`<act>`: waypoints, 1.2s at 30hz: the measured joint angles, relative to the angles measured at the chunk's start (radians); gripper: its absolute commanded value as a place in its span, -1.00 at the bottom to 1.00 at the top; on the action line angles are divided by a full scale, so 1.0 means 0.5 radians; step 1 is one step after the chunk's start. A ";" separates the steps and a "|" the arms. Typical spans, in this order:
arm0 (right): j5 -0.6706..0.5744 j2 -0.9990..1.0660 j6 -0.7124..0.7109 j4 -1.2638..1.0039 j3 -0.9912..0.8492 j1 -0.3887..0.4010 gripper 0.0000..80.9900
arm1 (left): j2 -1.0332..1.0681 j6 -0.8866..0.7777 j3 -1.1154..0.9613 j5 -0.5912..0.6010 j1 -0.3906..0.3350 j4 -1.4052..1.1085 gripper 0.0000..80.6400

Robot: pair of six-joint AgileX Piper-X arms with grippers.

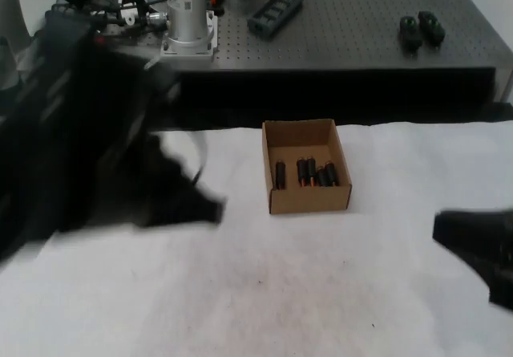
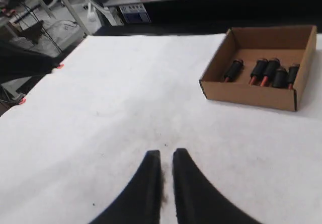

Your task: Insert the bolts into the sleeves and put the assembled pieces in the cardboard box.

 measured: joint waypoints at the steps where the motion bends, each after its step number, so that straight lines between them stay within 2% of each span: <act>1: 0.019 -0.045 -0.004 0.035 0.029 0.000 -0.81 | -0.121 -0.015 0.083 0.004 0.000 -0.005 -0.99; 4: 0.058 -0.271 -0.013 0.150 0.125 0.000 -0.81 | -0.388 -0.030 0.219 0.007 0.000 -0.010 -0.99; 6: 0.093 -0.390 -0.014 0.192 0.164 0.000 -0.81 | -0.410 -0.029 0.265 0.007 0.000 -0.009 -0.99; 9: 0.137 -0.539 -0.080 0.217 0.244 0.000 -0.81 | -0.821 0.000 0.406 0.002 0.000 -0.014 -0.99; 16: 0.142 -0.586 -0.100 0.266 0.440 0.000 -0.81 | -1.300 0.029 0.651 -0.001 0.000 0.119 -0.99; 24: 0.267 -0.586 -0.102 0.264 0.476 0.000 -0.81 | -1.401 0.037 0.799 -0.176 0.000 0.164 -0.99; 36: 0.502 -0.586 -0.080 0.250 0.546 0.000 -0.81 | -1.401 -0.036 1.033 -0.193 0.000 0.040 -0.99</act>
